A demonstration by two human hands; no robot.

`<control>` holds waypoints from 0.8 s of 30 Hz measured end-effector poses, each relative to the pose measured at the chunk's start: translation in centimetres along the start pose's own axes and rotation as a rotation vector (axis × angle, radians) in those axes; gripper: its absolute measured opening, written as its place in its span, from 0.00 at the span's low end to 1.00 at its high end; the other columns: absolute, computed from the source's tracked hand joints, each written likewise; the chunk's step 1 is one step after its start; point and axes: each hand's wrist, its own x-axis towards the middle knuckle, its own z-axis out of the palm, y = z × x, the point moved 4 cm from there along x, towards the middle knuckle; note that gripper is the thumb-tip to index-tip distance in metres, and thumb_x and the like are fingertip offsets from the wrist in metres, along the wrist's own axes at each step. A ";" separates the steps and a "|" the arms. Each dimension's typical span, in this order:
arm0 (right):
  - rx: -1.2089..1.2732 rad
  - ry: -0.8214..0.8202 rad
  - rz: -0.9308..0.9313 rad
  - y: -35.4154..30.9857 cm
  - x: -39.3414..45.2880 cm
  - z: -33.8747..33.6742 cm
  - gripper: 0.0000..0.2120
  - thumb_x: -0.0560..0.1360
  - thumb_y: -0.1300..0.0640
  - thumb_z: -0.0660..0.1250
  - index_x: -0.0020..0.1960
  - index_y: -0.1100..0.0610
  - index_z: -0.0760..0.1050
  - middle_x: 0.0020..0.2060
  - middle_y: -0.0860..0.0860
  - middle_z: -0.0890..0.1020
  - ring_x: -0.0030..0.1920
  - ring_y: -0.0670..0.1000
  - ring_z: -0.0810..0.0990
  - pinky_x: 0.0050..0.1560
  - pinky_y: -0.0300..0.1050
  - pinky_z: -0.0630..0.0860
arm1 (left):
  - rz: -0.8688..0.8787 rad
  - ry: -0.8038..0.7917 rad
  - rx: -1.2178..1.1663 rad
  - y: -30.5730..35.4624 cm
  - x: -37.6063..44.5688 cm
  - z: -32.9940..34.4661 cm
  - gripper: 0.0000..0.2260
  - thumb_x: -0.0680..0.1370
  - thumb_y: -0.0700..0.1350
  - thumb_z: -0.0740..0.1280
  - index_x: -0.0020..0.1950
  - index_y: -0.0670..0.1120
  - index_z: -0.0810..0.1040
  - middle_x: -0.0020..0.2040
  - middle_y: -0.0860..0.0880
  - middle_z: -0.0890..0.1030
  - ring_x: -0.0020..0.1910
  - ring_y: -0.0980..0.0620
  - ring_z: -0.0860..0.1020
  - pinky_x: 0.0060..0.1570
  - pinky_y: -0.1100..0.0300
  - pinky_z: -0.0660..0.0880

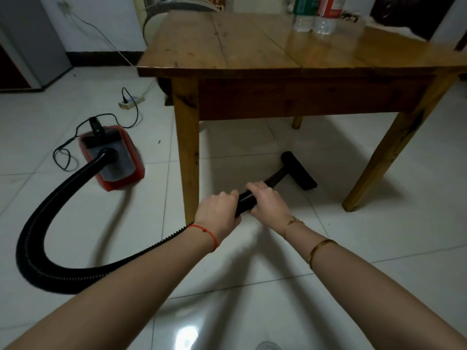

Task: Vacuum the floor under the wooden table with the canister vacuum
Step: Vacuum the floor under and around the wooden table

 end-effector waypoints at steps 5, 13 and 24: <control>0.049 -0.013 -0.089 -5.9 -1.3 1.2 0.10 0.70 0.62 0.69 0.48 0.55 0.69 0.48 0.53 0.77 0.52 0.54 0.75 0.47 0.49 0.77 | -0.055 -0.001 0.028 -3.4 -5.2 -1.6 0.10 0.77 0.50 0.62 0.56 0.47 0.71 0.44 0.47 0.79 0.41 0.45 0.80 0.36 0.57 0.72; 0.144 -0.052 -0.143 -11.9 -2.7 2.0 0.13 0.71 0.60 0.72 0.50 0.51 0.70 0.50 0.50 0.77 0.48 0.50 0.78 0.52 0.41 0.77 | -0.106 -0.014 0.087 -6.8 -10.3 -3.8 0.11 0.78 0.52 0.61 0.57 0.48 0.70 0.39 0.50 0.71 0.38 0.47 0.77 0.35 0.58 0.70; 0.185 -0.137 -0.204 -7.3 -0.2 2.6 0.11 0.72 0.60 0.69 0.48 0.52 0.69 0.48 0.47 0.71 0.45 0.48 0.74 0.49 0.43 0.74 | -0.133 -0.023 -0.030 -4.5 -6.6 -0.7 0.10 0.78 0.50 0.62 0.56 0.46 0.69 0.39 0.50 0.71 0.35 0.50 0.71 0.35 0.59 0.69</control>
